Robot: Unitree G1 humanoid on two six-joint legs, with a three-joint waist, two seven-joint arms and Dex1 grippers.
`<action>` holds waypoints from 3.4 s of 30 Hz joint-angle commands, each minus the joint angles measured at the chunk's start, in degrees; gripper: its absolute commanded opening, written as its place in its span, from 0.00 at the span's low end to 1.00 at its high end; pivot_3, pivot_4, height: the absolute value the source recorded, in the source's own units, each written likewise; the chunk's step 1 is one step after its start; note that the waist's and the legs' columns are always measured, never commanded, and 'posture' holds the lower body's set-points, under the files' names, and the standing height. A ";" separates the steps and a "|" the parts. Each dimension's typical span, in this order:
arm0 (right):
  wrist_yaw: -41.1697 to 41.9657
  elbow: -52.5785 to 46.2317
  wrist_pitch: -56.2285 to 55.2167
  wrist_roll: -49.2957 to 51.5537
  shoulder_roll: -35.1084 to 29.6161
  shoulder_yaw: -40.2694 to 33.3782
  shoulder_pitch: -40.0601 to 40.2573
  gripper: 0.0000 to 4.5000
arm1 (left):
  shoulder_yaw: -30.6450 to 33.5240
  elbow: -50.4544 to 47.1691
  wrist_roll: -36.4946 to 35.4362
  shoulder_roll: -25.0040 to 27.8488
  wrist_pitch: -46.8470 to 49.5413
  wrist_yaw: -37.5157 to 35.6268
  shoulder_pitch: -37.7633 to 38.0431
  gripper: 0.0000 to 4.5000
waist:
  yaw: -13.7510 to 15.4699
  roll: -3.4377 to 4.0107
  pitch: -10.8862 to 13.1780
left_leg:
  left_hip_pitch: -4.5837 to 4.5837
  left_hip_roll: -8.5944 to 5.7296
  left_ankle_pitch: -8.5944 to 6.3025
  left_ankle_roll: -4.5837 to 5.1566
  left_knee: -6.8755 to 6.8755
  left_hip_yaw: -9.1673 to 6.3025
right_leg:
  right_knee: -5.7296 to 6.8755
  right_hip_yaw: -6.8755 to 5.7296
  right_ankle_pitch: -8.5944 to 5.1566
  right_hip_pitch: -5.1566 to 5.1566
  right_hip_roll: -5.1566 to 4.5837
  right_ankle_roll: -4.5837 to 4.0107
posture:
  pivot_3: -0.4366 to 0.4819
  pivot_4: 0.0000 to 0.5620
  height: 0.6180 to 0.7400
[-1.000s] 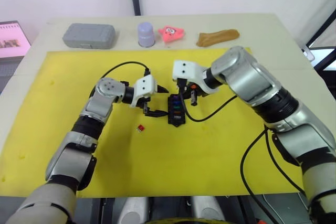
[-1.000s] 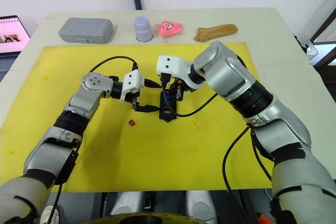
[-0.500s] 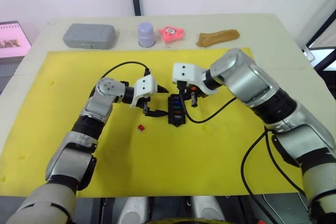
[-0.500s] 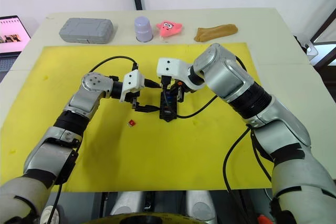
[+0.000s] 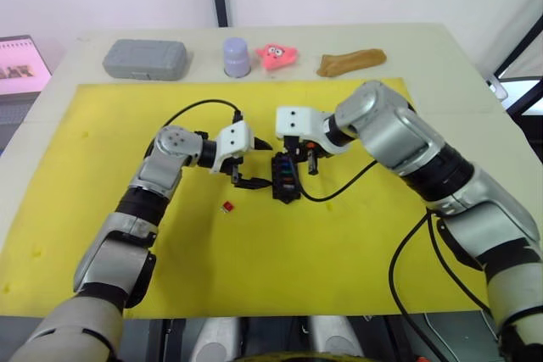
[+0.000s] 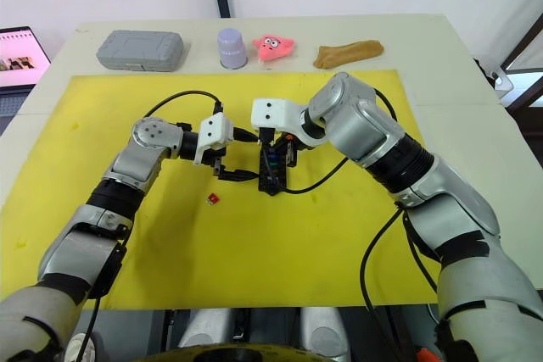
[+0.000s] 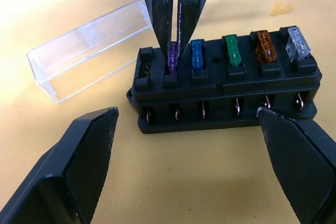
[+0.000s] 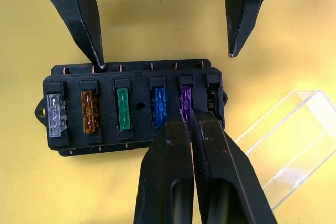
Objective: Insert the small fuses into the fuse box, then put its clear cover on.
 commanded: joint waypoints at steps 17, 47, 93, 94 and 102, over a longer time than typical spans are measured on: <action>-1.17 -1.15 1.55 -0.95 0.55 -1.63 -0.32 0.30 | 0.36 -1.95 -0.14 0.04 0.18 -0.25 -0.04 1.00 | 0.00 0.00 0.00 | -0.01 0.00 0.00 0.00 -0.02 0.00 | 0.01 0.00 0.00 -0.03 0.00 0.00 | 0.48 0.27 1.00; -9.34 -5.41 -6.87 10.67 3.12 -20.69 12.80 0.01 | 0.74 -0.84 0.00 0.49 -0.04 -0.18 -0.73 1.00 | 0.01 0.00 0.00 | -0.09 -0.01 0.00 0.00 -0.01 0.01 | 0.02 0.01 0.00 -0.08 -0.03 0.00 | 0.48 0.27 1.00; -8.07 2.92 -10.70 11.03 1.65 -17.81 19.09 0.01 | 1.00 -1.07 0.37 1.21 0.21 -0.98 -1.12 1.00 | 0.34 -0.02 -0.04 | 0.39 -0.01 -0.01 0.02 -0.06 -0.08 | -0.13 -0.01 0.00 0.51 0.00 0.00 | 0.48 0.27 1.00; -8.11 2.49 -10.77 11.52 1.83 -18.48 18.84 0.01 | 1.01 -1.12 0.35 1.23 0.24 -1.00 -1.12 1.00 | 0.33 -0.02 -0.04 | 0.39 -0.01 -0.01 0.02 -0.06 -0.08 | -0.13 -0.01 0.00 0.51 0.00 0.00 | 0.48 0.27 1.00; -9.21 -4.70 -5.18 18.33 2.55 -26.02 15.95 0.01 | 2.58 -1.86 -1.49 1.97 2.73 -1.58 -1.57 1.00 | 0.19 -0.02 -0.03 | 0.31 0.00 -0.01 0.01 -0.06 -0.08 | -0.13 -0.01 0.00 0.41 0.00 0.00 | 0.48 0.27 1.00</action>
